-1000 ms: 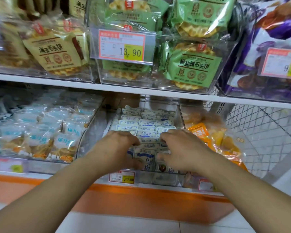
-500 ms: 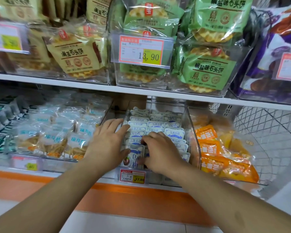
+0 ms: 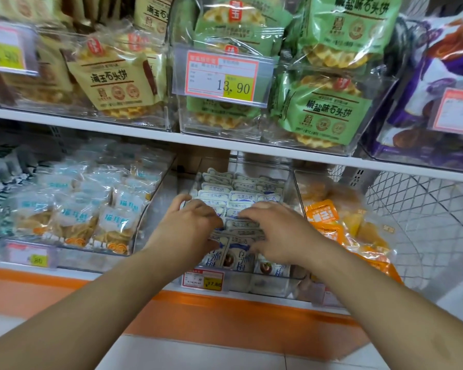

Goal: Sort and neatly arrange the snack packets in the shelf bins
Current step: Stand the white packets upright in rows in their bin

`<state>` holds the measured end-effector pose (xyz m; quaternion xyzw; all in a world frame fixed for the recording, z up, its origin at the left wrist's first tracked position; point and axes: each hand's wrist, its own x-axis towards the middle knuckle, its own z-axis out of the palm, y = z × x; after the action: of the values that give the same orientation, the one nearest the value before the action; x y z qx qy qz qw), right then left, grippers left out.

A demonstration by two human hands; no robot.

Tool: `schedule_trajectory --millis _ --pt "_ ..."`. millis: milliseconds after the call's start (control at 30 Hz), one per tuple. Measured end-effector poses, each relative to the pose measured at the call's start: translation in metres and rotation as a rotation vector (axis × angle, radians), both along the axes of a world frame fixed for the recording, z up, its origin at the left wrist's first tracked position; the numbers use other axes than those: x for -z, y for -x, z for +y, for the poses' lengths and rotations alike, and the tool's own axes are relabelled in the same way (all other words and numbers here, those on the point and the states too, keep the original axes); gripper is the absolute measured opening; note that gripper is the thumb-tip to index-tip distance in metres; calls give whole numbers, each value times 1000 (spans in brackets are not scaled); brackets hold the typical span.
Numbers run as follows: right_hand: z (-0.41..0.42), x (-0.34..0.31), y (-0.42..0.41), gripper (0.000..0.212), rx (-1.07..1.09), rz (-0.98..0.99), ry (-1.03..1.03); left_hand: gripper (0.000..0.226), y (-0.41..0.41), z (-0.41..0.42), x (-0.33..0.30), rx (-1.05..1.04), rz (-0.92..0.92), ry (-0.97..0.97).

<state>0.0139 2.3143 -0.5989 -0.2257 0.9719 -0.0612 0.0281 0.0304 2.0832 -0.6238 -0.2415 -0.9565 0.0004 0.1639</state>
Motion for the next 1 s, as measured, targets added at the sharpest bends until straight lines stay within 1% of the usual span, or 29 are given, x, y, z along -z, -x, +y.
schedule_trajectory --millis 67,167,233,333,467,633,733,833,933,1000 --pt "10 -5 -5 60 19 41 -100 34 2 6 -1 -24 -50 59" --pt "13 -3 -8 45 61 136 -166 28 8 7 -3 -100 -95 136" --pt "11 2 -6 44 105 176 -179 25 12 7 -3 -152 -83 150" --pt "7 7 -4 44 128 186 -203 23 16 10 -3 -197 -111 163" --pt "12 6 -3 46 110 161 -159 24 15 7 -3 -158 -136 159" --pt "22 -1 -11 57 91 138 -77 38 3 0 -7 -87 -162 10" --pt "26 -8 -17 59 97 94 0 45 -4 5 -11 -46 -147 -61" --pt "33 -18 -26 57 95 68 104 51 -8 18 -16 -11 -120 -128" --pt "50 -29 -34 54 152 66 197 48 -16 43 -25 60 -149 -246" --pt "67 -35 -39 44 228 73 251 50 -25 66 -32 100 -199 -317"
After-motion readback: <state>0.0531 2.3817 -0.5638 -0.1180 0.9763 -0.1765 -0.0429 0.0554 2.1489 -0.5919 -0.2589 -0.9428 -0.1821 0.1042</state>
